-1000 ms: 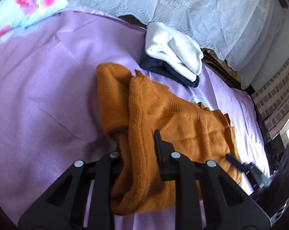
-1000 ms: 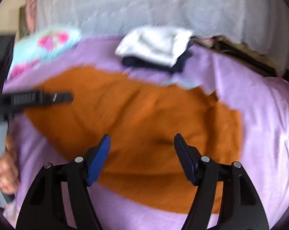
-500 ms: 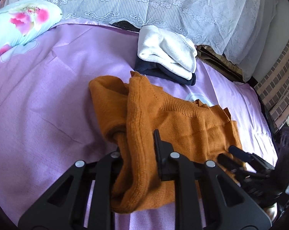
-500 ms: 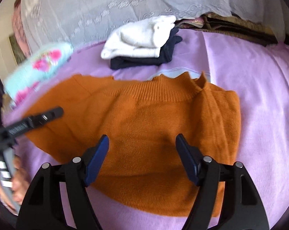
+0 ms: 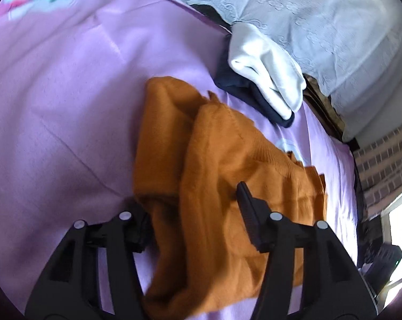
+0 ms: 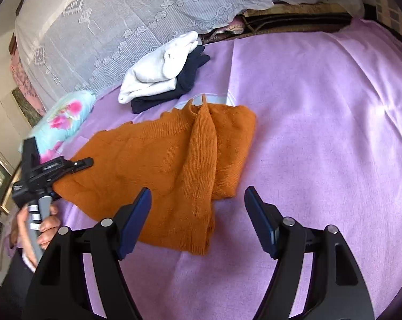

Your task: Fold small clothes

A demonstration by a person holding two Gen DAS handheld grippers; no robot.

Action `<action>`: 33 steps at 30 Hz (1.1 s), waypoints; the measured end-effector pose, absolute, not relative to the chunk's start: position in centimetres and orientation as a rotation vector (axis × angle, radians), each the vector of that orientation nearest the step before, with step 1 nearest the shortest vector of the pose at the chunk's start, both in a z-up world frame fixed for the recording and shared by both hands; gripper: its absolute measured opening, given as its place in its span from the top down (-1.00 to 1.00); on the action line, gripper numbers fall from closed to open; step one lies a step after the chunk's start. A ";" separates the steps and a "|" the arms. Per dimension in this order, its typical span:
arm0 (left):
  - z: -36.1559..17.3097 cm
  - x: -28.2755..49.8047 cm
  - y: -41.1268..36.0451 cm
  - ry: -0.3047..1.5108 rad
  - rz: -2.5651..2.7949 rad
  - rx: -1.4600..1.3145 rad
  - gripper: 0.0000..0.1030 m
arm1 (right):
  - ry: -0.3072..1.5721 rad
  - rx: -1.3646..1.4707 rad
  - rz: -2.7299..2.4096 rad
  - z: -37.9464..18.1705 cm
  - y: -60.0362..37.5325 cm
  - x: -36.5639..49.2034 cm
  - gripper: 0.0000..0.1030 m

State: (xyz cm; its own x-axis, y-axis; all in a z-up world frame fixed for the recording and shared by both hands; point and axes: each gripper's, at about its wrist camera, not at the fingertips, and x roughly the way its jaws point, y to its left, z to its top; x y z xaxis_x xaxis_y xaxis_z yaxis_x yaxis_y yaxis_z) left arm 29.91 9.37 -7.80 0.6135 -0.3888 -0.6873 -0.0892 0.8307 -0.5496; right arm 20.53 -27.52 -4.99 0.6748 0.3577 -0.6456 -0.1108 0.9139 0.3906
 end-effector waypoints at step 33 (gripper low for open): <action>-2.8 23.5 -16.8 0.742 -0.442 -0.001 -0.63 | 0.727 0.753 0.232 -5.0 -36.5 20.8 -0.28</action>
